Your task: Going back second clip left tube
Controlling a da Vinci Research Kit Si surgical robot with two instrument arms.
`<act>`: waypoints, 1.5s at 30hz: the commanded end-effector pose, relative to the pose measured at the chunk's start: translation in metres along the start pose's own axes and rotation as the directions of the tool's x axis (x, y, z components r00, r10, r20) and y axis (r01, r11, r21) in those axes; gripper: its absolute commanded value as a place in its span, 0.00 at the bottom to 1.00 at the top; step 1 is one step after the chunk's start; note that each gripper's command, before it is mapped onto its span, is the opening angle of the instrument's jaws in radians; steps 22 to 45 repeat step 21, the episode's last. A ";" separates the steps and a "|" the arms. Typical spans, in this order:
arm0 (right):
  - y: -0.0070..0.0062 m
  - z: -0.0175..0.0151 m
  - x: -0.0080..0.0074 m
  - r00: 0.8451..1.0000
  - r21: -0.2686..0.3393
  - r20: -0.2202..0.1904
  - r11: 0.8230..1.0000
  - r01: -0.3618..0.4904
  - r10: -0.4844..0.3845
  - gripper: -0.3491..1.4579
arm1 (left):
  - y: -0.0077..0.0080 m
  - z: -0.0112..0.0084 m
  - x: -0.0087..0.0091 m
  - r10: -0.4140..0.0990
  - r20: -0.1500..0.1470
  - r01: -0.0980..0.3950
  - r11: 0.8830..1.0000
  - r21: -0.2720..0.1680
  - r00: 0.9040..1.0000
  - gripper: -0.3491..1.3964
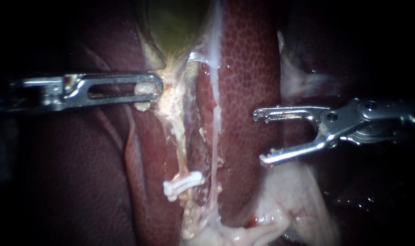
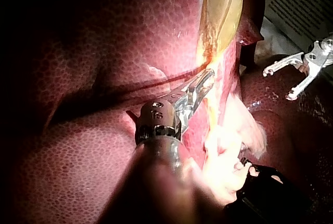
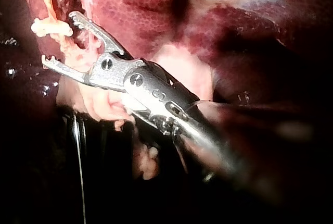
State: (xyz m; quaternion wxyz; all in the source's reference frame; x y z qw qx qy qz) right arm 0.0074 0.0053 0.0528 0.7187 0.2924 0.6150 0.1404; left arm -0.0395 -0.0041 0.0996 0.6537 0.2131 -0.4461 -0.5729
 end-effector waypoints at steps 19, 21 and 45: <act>-0.0003 0.0004 0.0003 1.000 -0.001 -0.003 1.000 0.000 0.000 0.52 | 0.0000 0.0013 0.0010 0.005 -0.020 -0.005 1.000 -0.003 1.000 0.00; -0.0003 0.0004 0.0003 1.000 -0.001 -0.003 1.000 0.000 0.000 0.52 | 0.0000 0.0013 0.0011 0.005 -0.020 -0.005 1.000 -0.003 1.000 0.00; -0.0003 0.0004 0.0003 1.000 -0.001 -0.003 1.000 0.000 0.000 0.52 | 0.0000 0.0013 0.0011 0.005 -0.020 -0.005 1.000 -0.003 1.000 0.00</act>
